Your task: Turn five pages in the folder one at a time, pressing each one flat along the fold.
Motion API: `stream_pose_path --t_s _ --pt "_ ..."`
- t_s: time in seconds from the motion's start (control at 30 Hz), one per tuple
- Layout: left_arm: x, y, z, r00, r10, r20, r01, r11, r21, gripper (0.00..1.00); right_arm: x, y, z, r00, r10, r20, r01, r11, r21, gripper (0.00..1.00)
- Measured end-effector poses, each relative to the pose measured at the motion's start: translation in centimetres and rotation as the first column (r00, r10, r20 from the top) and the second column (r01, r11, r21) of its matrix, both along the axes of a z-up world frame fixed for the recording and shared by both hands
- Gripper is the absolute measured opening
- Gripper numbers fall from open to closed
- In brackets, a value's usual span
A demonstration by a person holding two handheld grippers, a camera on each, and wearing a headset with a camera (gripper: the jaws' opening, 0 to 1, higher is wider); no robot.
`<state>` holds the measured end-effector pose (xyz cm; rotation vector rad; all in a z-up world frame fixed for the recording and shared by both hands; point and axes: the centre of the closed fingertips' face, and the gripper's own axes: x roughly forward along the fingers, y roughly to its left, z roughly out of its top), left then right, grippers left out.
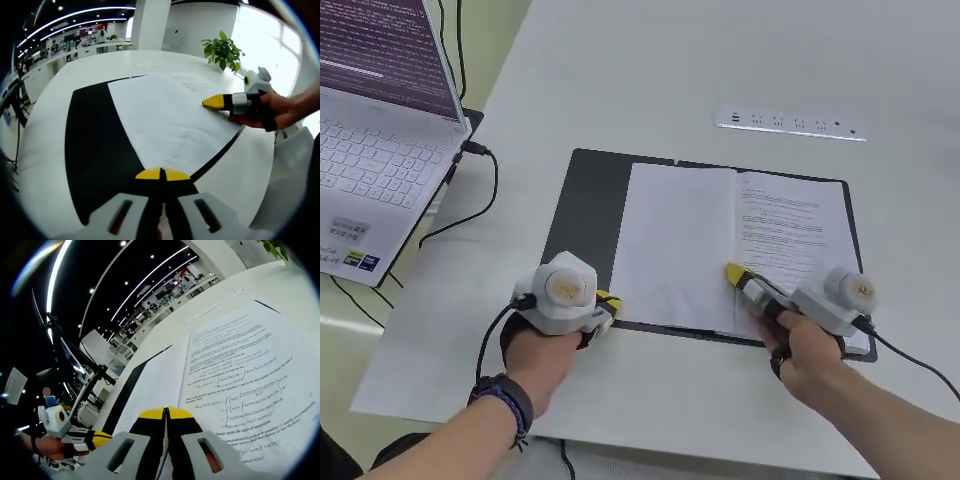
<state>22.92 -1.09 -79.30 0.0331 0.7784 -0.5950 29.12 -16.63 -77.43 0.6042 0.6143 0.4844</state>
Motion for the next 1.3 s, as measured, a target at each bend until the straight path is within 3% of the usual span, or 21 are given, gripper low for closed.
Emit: stream_pose_path --t_s 0.97,1.3 --pt "0.0 0.0 0.1 1.000 -0.008 0.001 0.008 1.000 0.001 0.00 -1.8 0.0 -0.7 0.998 0.055 0.002 -0.055 0.998 -0.027 0.00" --pt "-0.1 0.0 0.1 1.000 -0.007 0.000 0.007 1.000 0.000 0.00 -3.4 0.3 -0.6 0.996 0.087 0.008 -0.087 0.996 -0.029 0.00"
